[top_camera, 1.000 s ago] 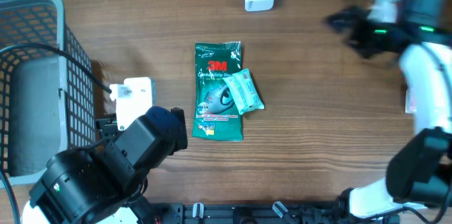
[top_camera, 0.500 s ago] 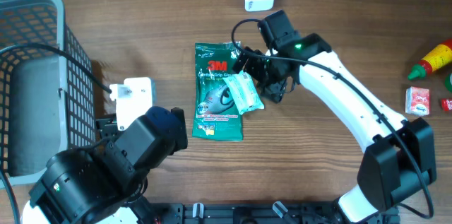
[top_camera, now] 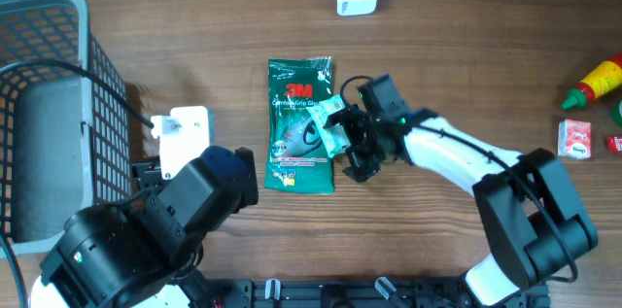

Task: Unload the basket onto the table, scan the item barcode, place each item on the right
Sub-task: 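Reach the right gripper to the light-green wipes packet and grasp it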

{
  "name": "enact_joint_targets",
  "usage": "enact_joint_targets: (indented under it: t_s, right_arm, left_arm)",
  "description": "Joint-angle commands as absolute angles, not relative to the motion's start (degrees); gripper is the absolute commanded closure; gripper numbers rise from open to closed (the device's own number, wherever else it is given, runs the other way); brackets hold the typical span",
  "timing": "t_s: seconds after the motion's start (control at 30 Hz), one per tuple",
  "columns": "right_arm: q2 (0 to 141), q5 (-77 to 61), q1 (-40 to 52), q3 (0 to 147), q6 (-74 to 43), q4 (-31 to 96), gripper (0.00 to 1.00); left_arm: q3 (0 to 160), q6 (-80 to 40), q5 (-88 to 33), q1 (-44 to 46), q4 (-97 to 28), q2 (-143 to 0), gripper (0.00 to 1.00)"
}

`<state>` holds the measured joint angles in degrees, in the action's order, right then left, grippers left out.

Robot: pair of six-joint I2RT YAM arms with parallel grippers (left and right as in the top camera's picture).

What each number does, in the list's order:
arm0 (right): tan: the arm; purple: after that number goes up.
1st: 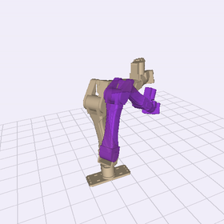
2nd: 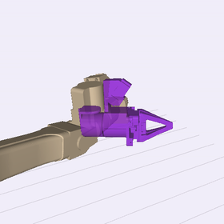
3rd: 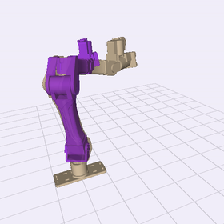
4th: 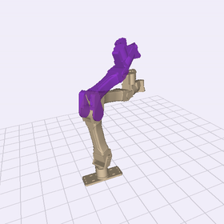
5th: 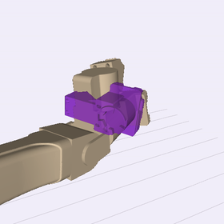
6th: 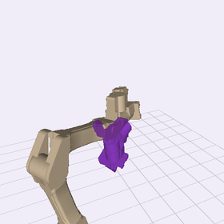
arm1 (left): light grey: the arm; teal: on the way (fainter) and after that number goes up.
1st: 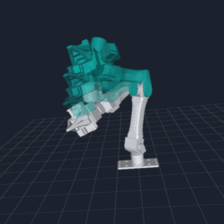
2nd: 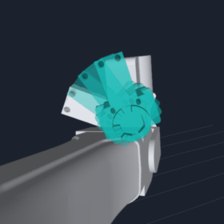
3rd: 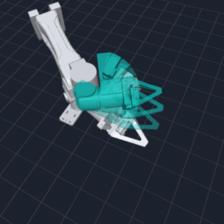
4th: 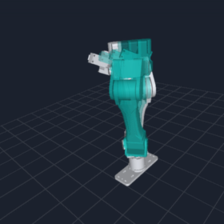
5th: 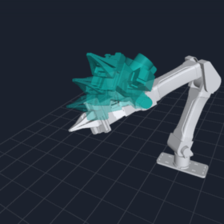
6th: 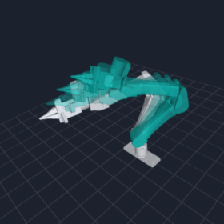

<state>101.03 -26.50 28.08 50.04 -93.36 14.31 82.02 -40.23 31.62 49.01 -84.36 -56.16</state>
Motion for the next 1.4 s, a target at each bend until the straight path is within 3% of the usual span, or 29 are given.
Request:
enact_joint_targets:
  t_s: [0.0, 0.03, 0.13, 0.33, 0.37, 0.6, 0.73, 0.8, 1.0, 1.17, 1.37]
  right_arm:
    - [101.4, -24.9, 28.5, 44.8, -103.4, 7.3, 0.00]
    - [101.4, -23.7, 28.5, 44.3, -103.9, 6.8, 0.03]
    - [101.4, -21.8, 28.5, 44.3, -103.4, 6.9, 0.24]
    - [101.4, -20.5, 28.1, 44.3, -97.9, 5.9, 0.92]
    - [101.4, -21.0, 27.8, 44.3, -95.5, 4.8, 0.96]
    - [96.4, -24.4, 25.1, 45.6, -75.2, 0.8, 0.96]
    - [90.4, -24.1, 25.1, 46.0, -56.6, -0.4, 0.95]
    - [86.9, -28.7, 25.3, 46.0, -43.5, -0.9, 0.95]
    - [78.7, -42.5, 25.3, 46.0, -21.8, 1.0, 0.95]
    - [72.0, -41.6, 25.3, 46.0, -14.3, 11.5, 0.96]
    - [65.3, -32.8, 25.3, 46.0, -14.7, 24.8, 0.95]
  left_arm:
    - [82.2, -41.0, 31.8, 49.0, -84.3, -56.0, 0.00]
    - [82.2, -41.0, 31.8, 49.0, -84.3, -56.0, 0.00]
    - [82.2, -41.0, 31.8, 49.0, -84.3, -56.0, 0.00]
    - [82.2, -41.0, 31.8, 49.0, -84.3, -56.0, 0.00]
    - [82.2, -41.0, 31.8, 49.0, -84.3, -56.0, 0.00]
    - [82.2, -41.0, 31.8, 49.0, -84.3, -56.0, 0.00]
    - [82.2, -41.0, 31.8, 49.0, -84.3, -56.0, 0.00]
    - [82.2, -41.0, 31.8, 49.0, -84.3, -56.0, 0.00]
    - [82.2, -41.0, 31.8, 49.0, -84.3, -56.0, 0.00]
    - [82.2, -41.0, 31.8, 49.0, -84.3, -56.0, 0.00]
    - [82.2, -41.0, 31.8, 49.0, -84.3, -56.0, 0.00]
